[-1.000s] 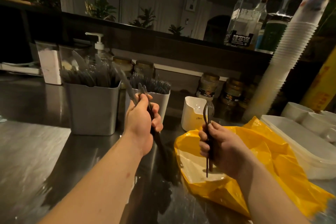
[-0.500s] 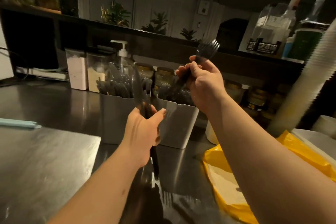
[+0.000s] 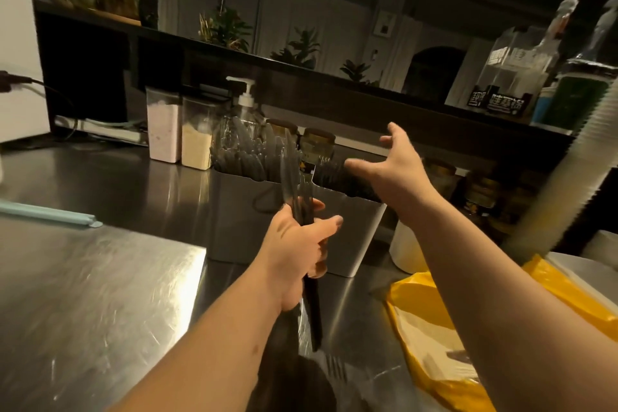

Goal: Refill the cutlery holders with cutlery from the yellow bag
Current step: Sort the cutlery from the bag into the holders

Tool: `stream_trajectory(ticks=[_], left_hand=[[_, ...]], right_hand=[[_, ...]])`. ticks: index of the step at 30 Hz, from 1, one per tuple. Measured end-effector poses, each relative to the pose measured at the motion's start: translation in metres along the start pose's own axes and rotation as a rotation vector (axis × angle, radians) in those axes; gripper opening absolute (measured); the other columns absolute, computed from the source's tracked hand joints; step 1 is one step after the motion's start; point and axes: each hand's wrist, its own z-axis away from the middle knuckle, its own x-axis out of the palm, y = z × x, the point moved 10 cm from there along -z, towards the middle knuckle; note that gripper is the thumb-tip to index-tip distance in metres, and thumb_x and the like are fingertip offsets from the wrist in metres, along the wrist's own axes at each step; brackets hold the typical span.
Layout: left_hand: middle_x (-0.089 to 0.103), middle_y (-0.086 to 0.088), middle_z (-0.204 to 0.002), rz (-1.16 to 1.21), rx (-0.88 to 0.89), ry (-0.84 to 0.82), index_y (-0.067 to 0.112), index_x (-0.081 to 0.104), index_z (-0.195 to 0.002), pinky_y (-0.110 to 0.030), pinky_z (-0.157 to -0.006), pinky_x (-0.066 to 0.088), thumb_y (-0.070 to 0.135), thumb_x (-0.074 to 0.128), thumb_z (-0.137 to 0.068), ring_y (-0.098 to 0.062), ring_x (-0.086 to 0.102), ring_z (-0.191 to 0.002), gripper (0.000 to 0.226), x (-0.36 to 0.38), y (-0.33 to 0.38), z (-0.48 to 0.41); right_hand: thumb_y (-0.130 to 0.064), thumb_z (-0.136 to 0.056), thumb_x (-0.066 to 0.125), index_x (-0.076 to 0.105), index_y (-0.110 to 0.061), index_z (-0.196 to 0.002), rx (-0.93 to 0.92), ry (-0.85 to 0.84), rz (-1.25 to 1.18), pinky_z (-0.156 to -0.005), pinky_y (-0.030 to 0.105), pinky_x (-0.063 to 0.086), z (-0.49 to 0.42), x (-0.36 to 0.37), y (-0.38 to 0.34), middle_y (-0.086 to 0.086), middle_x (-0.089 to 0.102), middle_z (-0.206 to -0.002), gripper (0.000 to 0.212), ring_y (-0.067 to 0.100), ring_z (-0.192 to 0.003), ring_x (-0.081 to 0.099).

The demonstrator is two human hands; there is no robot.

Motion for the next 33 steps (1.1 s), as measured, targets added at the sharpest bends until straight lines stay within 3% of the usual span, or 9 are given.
stream_trajectory(ticks=[3,6,9,12,16,23,26,30,33], left_hand=[[0.042,-0.001,-0.066,0.011,-0.025,-0.052,0.017,0.050,-0.122,-0.025,-0.044,0.032,0.004,0.063,-0.096,-0.010,0.035,-0.050,0.033,0.004,-0.001,0.000],[0.051,0.000,-0.067,0.012,-0.022,-0.144,0.020,0.043,-0.127,-0.026,-0.045,0.032,-0.002,0.062,-0.094,-0.011,0.037,-0.050,0.045,0.013,0.000,0.003],[0.060,0.000,-0.068,-0.113,-0.052,-0.235,0.030,0.040,-0.133,-0.027,-0.048,0.038,-0.001,0.064,-0.091,-0.010,0.048,-0.053,0.057,0.023,-0.007,0.009],[0.058,-0.003,-0.069,-0.188,-0.091,-0.284,0.032,0.040,-0.135,-0.026,-0.045,0.039,-0.004,0.063,-0.090,-0.010,0.050,-0.051,0.061,0.031,-0.015,0.015],[0.058,-0.006,-0.073,-0.100,-0.134,-0.336,0.026,0.043,-0.132,-0.023,-0.037,0.035,-0.006,0.061,-0.093,-0.009,0.043,-0.043,0.054,0.040,-0.021,0.020],[0.061,-0.002,-0.069,-0.192,-0.208,-0.207,0.023,0.049,-0.122,-0.028,-0.046,0.045,0.012,0.069,-0.094,-0.013,0.049,-0.049,0.036,0.034,-0.037,0.015],[0.054,0.000,-0.064,-0.284,-0.319,-0.200,0.019,0.056,-0.108,-0.027,-0.048,0.043,0.027,0.070,-0.094,-0.011,0.045,-0.051,0.022,0.031,-0.053,0.016],[0.044,0.003,-0.059,-0.320,-0.316,-0.228,0.016,0.054,-0.106,-0.023,-0.041,0.031,0.024,0.064,-0.098,-0.010,0.033,-0.047,0.015,0.033,-0.055,0.016],[0.046,0.002,-0.058,-0.315,-0.359,-0.285,0.013,0.054,-0.111,-0.022,-0.039,0.031,0.011,0.060,-0.098,-0.009,0.033,-0.045,0.014,0.035,-0.061,0.020]], right_hand=[[-0.029,-0.093,0.070,0.052,-0.019,-0.137,-0.137,0.143,-0.085,-0.097,0.031,0.052,0.036,-0.025,-0.019,-0.001,0.059,-0.125,0.049,0.015,-0.118,0.056],[-0.031,-0.096,0.065,0.071,-0.025,-0.099,-0.151,-0.142,-0.061,-0.076,0.020,0.055,0.079,0.003,-0.021,-0.009,0.070,-0.089,0.009,0.004,-0.087,0.066],[-0.031,-0.092,0.069,0.077,-0.023,-0.094,0.059,-0.417,-0.232,-0.070,0.018,0.056,0.107,0.037,0.006,-0.005,0.076,-0.083,0.011,0.005,-0.082,0.072],[-0.024,-0.090,0.071,0.078,-0.015,-0.096,0.123,-0.460,-0.373,-0.070,0.022,0.057,0.108,0.038,0.018,0.003,0.077,-0.085,0.013,0.015,-0.082,0.075],[-0.015,-0.090,0.072,0.078,-0.012,-0.098,0.124,-0.541,-0.412,-0.070,0.022,0.055,0.105,0.042,0.017,0.006,0.077,-0.091,0.010,0.017,-0.086,0.074],[-0.023,-0.091,0.071,0.071,-0.010,-0.081,0.151,-0.453,-0.372,-0.057,0.020,0.051,0.088,0.036,0.029,0.000,0.072,-0.070,0.016,0.009,-0.066,0.069],[-0.023,-0.091,0.072,0.067,-0.017,-0.071,0.135,-0.292,-0.366,-0.050,0.021,0.044,0.074,0.020,0.034,-0.008,0.064,-0.055,0.021,0.002,-0.050,0.056],[-0.032,-0.085,0.078,0.070,-0.017,-0.080,0.148,-0.206,-0.306,-0.052,0.023,0.046,0.071,0.020,0.042,-0.006,0.068,-0.065,0.018,0.001,-0.053,0.058],[-0.035,-0.086,0.074,0.072,-0.014,-0.093,0.222,-0.355,-0.446,-0.058,0.022,0.049,0.083,0.034,0.041,0.000,0.073,-0.077,0.022,0.006,-0.063,0.065]])
